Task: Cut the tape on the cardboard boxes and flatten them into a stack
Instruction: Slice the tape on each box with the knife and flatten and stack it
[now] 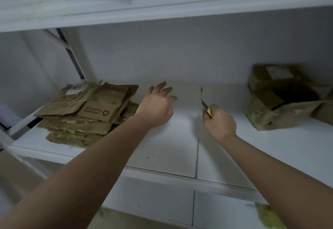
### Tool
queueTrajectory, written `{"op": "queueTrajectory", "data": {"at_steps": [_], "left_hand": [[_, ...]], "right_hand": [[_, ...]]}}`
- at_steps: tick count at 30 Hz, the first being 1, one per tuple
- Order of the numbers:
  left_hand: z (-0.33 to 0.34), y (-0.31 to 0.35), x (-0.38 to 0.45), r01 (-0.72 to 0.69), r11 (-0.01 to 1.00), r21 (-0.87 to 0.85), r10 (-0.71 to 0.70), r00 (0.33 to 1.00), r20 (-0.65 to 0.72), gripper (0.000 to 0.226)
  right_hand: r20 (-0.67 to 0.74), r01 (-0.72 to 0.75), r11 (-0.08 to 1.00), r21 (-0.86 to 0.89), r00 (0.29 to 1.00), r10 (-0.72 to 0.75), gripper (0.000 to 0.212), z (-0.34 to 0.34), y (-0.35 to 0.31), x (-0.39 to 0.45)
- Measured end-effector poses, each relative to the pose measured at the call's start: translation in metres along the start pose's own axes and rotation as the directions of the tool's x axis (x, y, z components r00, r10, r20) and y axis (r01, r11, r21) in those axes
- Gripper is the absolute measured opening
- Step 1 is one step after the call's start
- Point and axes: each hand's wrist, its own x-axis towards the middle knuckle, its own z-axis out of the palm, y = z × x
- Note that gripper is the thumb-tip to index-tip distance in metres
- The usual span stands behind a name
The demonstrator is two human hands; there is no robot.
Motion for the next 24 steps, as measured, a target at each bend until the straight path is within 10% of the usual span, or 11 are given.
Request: {"op": "queueTrajectory", "data": {"at_steps": [16, 24], "left_hand": [[0.016, 0.255, 0.115, -0.081, 0.987, -0.142, 0.078, 0.997, -0.021, 0.054], [0.028, 0.304, 0.128, 0.114, 0.916, -0.385, -0.209, 0.954, -0.217, 0.020]], "right_hand": [[-0.023, -0.072, 0.977, 0.202, 0.997, 0.079, 0.024, -0.123, 0.200, -0.002], [-0.053, -0.085, 0.969, 0.232, 0.994, 0.099, 0.020, -0.130, 0.234, -0.009]]}}
